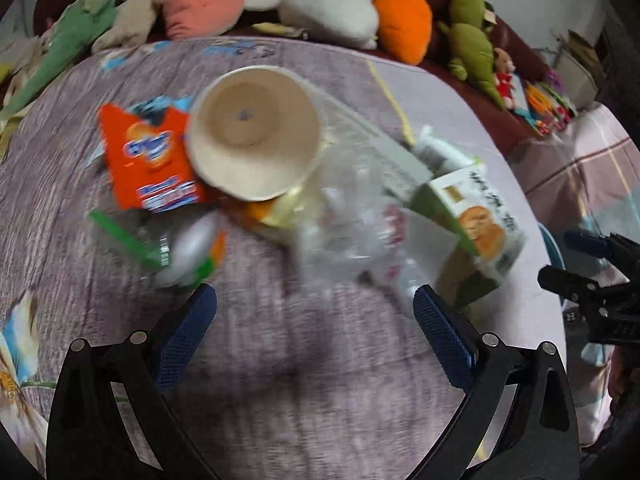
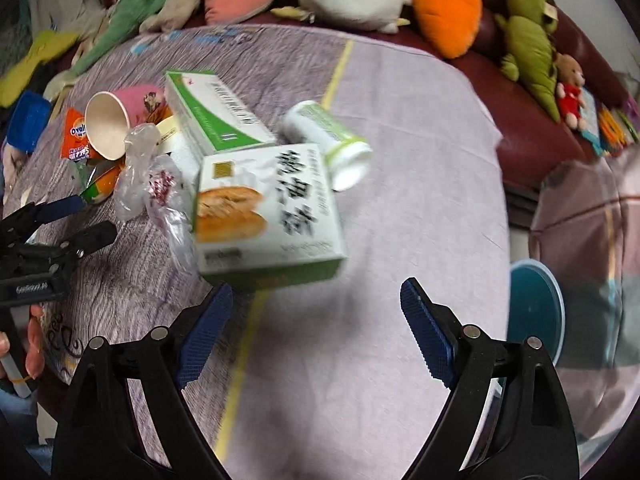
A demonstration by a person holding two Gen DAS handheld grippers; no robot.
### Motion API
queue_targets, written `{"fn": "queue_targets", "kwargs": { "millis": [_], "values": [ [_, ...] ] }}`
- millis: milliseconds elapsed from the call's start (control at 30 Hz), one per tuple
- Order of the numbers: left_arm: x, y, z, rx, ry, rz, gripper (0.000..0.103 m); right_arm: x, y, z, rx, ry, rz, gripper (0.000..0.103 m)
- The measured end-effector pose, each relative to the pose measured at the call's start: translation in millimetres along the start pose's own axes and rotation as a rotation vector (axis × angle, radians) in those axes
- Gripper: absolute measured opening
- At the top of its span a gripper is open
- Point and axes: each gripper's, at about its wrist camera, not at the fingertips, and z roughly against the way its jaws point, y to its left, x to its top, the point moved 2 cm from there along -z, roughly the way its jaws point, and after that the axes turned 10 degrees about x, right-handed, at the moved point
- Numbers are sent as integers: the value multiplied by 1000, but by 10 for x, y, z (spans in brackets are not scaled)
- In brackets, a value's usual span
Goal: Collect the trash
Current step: 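Return both tools to the table and grasp the green pastry box with the right tool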
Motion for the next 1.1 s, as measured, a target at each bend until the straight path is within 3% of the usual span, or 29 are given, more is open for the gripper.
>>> {"fn": "queue_targets", "kwargs": {
  "millis": [133,267,400,533,600,667,933,1000,1033,1067,1100],
  "values": [
    [-18,127,-36,11,1,11,99,157,221,-139,2,19,42,83],
    [-74,249,-75,11,4,27,99,106,373,-320,-22,68,83,84],
    [-106,308,-127,-2,19,45,99,3,293,-460,-31,90,35,84],
    [-96,264,-137,-4,19,36,99,-43,52,-452,-66,56,-46,84],
    [-87,218,-119,-9,14,28,99,-51,-94,-348,-97,14,-75,76],
    [-72,151,-97,-14,8,22,99,-62,-212,-283,-100,-9,-106,56],
    [-10,-97,-30,-16,-5,-9,99,-23,-318,-409,-51,-50,-124,55],
    [-5,-114,-35,-7,2,-9,99,-33,-345,-493,-38,-78,-112,44],
    [-1,-122,-37,-4,7,-7,99,-44,-350,-516,-24,-90,-111,19],
    [7,-133,-33,-2,12,-5,99,-49,-376,-531,-33,-90,-115,7],
    [16,-141,-23,1,13,-4,99,-49,-421,-519,-17,-102,-132,3]
  ]
}}
